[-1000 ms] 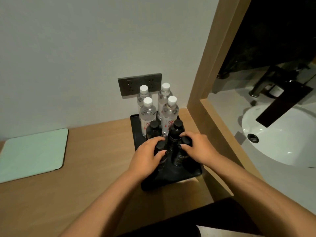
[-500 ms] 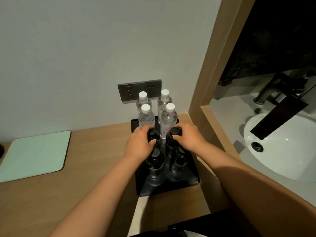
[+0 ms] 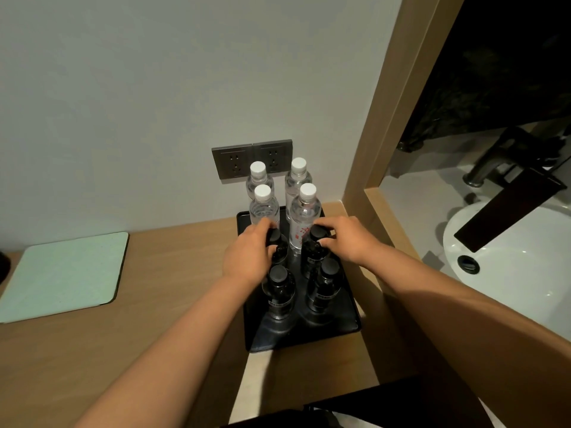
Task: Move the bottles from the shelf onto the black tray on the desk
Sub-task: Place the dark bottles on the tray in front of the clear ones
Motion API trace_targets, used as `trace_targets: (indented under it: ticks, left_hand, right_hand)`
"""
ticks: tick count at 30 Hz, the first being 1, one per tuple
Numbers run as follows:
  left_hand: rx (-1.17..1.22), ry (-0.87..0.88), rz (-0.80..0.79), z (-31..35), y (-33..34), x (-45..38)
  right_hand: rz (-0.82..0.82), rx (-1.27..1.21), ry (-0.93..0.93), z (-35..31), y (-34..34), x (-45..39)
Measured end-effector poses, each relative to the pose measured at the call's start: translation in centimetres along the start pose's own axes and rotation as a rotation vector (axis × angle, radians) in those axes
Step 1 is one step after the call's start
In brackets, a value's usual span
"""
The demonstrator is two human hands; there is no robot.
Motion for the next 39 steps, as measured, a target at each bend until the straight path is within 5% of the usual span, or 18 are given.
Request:
trace_targets:
  ticks: [14,20,27,39]
  left_hand:
    - [0.051,0.031,0.038,-0.7,-1.0,-0.5]
    - [0.217,-0.017,0.355,0.1,-6.0,-2.4]
    - [-0.046,0.04,-0.049,0.9,-5.4,-6.2]
    - [-0.087,0.093,0.035,1.2,-5.1,-6.5]
  right_hand:
    - [-0.037,-0.045,0.006,-0.1,-1.2,-0.3]
    - [0.328,-0.117,0.016,-2.8,-6.1,-2.2]
    - [0.094,0.093,-0.014,-4.7,-4.2,-5.2]
    - [0.21,0.152,-0.064,-4.2,-3.6,-5.4]
Point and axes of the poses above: each hand's wrist, its own x-axis away from the middle knuckle, its own y-axis out of the palm, z = x × y, the point moved 2 cm from there along -x, towards the middle knuckle
